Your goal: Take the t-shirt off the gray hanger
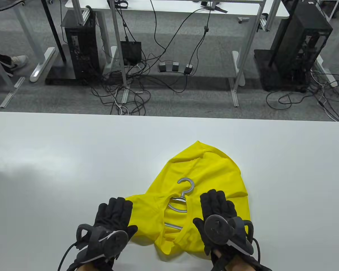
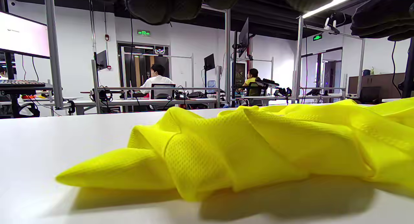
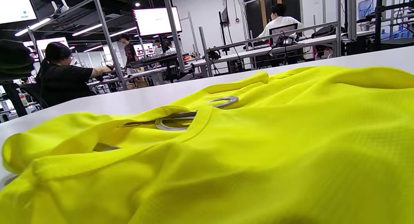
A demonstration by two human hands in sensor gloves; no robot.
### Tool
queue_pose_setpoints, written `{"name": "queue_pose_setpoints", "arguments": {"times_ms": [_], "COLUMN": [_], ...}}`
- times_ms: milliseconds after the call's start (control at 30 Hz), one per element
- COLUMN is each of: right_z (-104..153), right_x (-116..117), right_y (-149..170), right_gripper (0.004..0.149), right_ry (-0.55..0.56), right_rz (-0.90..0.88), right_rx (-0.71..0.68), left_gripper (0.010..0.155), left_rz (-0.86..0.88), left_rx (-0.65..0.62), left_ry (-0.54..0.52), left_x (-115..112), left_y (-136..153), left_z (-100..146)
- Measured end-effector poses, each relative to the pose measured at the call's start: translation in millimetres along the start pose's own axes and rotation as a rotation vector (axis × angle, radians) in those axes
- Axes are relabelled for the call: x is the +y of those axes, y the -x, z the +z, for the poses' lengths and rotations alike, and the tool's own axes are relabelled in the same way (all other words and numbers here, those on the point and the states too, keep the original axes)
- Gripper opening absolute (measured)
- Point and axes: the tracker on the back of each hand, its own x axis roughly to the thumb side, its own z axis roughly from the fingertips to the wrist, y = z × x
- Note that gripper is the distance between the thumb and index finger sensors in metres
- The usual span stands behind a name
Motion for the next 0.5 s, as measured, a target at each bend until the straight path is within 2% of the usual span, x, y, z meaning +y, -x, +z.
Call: {"name": "queue_pose_setpoints", "arguments": {"times_ms": [333,500], "right_z": [-4,-11], "right_x": [4,17], "right_y": [9,22], "right_gripper": [0.076,0.075], "right_ry": [-0.016,-0.048], "right_rz": [0.003,0.062], "right_rx": [0.035,0.077], "left_gripper": [0.077,0.077], "left_rz": [0.005,0.007], "left_rx": [0.003,0.003], "left_ry": [0.001,0.003], "left_x": [0,-1], "left_y": [0,0], "left_z": [0,0]}}
